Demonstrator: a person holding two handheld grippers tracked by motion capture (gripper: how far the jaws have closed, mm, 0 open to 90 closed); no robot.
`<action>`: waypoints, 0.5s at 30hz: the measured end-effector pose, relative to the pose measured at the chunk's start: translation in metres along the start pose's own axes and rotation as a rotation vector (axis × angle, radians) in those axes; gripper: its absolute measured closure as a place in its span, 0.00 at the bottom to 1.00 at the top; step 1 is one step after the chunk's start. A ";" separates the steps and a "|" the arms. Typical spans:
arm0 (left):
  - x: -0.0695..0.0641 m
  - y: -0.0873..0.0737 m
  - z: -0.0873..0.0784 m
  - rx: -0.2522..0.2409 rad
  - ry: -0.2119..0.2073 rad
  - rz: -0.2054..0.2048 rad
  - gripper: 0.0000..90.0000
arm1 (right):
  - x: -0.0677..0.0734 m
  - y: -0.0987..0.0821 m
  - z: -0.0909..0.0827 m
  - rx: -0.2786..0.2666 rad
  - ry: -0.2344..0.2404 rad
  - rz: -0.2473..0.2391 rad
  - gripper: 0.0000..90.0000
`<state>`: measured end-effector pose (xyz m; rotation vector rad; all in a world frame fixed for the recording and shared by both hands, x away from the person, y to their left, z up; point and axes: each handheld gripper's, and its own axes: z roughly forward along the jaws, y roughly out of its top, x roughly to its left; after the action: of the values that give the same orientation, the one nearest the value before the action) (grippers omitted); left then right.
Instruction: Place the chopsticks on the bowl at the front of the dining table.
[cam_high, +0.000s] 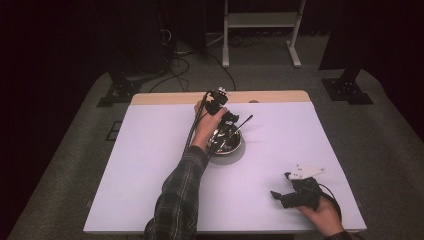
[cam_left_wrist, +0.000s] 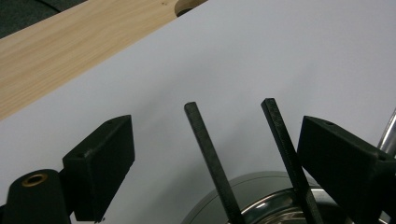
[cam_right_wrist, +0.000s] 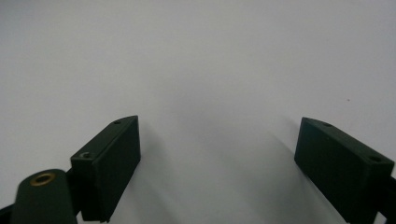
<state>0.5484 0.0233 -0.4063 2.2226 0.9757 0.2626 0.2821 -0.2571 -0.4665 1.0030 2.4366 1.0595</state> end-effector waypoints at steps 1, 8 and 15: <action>0.002 -0.001 0.000 -0.006 -0.006 -0.009 0.12 | 0.000 0.000 0.000 0.000 0.000 -0.001 0.14; 0.009 -0.002 -0.004 0.000 0.006 -0.018 0.11 | 0.000 0.000 0.000 0.000 0.000 -0.001 0.14; 0.017 -0.004 -0.007 -0.004 0.016 -0.041 0.11 | 0.000 0.000 0.000 -0.001 0.000 -0.001 0.14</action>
<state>0.5544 0.0411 -0.4051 2.1978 1.0276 0.2637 0.2821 -0.2571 -0.4665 1.0018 2.4364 1.0601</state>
